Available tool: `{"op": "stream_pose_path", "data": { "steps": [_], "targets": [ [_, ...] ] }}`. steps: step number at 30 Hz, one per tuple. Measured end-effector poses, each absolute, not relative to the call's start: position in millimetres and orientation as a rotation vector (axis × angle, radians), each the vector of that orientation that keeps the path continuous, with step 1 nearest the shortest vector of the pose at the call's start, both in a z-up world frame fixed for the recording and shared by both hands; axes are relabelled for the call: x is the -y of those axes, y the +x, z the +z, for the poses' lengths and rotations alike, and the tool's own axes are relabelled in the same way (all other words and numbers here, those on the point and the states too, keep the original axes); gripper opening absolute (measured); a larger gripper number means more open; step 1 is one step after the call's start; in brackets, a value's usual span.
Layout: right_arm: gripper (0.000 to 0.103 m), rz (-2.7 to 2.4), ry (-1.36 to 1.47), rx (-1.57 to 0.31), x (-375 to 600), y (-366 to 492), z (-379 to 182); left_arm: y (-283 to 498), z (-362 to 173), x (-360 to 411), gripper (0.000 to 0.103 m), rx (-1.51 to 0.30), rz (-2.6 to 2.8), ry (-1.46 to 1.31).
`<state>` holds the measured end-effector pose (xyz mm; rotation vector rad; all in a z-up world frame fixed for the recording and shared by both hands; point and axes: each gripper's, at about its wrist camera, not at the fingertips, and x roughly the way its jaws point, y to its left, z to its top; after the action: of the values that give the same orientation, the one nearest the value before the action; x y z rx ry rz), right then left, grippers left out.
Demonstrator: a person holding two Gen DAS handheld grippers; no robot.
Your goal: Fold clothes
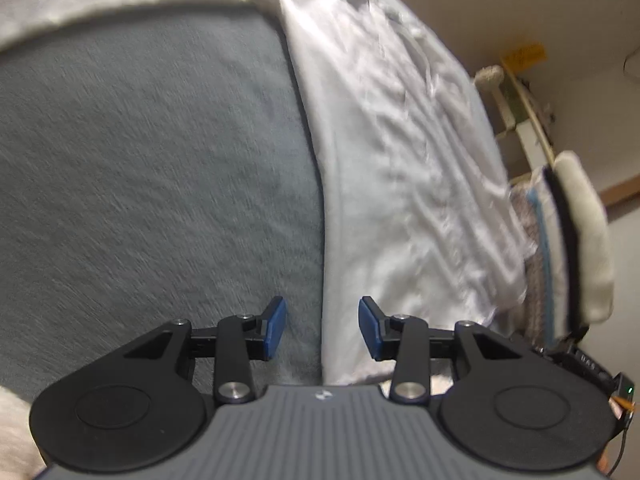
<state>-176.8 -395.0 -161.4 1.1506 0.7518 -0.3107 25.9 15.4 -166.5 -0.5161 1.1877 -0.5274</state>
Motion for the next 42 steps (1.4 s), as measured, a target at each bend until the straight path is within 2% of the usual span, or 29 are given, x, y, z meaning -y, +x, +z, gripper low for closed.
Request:
{"op": "stream_pose_path", "data": {
  "steps": [8, 12, 14, 16, 17, 22, 25, 29, 37, 38, 40, 41, 42],
  "targets": [
    [0.045, -0.131, 1.029, -0.842, 342.8, -122.2, -139.2, 55.7, -135.3, -79.5, 0.043, -1.042, -0.317, -0.604],
    [0.045, -0.042, 0.927, -0.903, 309.9, -90.9, -127.8, 80.4, -107.2, -104.2, 0.044, -0.979, -0.243, -0.457],
    [0.045, 0.016, 0.759, -0.938, 276.5, -71.9, -120.6, 94.4, -90.5, -112.1, 0.048, -0.937, -0.223, -0.337],
    [0.046, 0.075, 0.581, -0.968, 241.7, -52.6, -113.3, 108.5, -84.2, -109.8, 0.057, -0.931, -0.216, -0.179],
    [0.046, 0.094, 0.485, -0.979, 224.6, -42.8, -112.2, 115.4, -82.4, -107.7, 0.058, -0.931, -0.212, -0.094],
    [0.047, 0.138, -0.006, -1.028, 148.0, -8.5, -127.0, 135.0, -109.8, -92.1, 0.058, -0.931, -0.236, 0.158],
    [0.047, 0.144, -0.195, -1.088, 123.8, -3.8, -150.7, 139.4, -135.4, -79.9, 0.057, -0.94, -0.239, 0.274],
    [0.049, 0.107, -0.281, -1.136, 118.0, 0.4, -163.7, 138.3, -153.9, -81.4, 0.053, -0.93, -0.221, 0.357],
    [0.049, 0.044, -0.343, -1.16, 125.5, 11.8, -170.8, 134.1, -161.2, -104.0, 0.052, -0.881, -0.189, 0.375],
    [0.049, 0.042, -0.343, -1.164, 126.1, 12.4, -172.3, 132.5, -162.4, -105.1, 0.05, -0.872, -0.192, 0.383],
    [0.048, 0.044, -0.326, -1.175, 128.6, 15.7, -174.0, 130.8, -163.2, -103.2, 0.03, -0.857, -0.189, 0.394],
    [0.048, 0.045, -0.316, -1.182, 129.8, 17.4, -174.9, 130.2, -163.5, -101.7, 0.025, -0.85, -0.186, 0.399],
    [0.045, 0.046, -0.306, -1.188, 131.1, 19.1, -175.7, 131.0, -163.5, -100.9, 0.013, -0.846, -0.176, 0.396]
  ]
}}
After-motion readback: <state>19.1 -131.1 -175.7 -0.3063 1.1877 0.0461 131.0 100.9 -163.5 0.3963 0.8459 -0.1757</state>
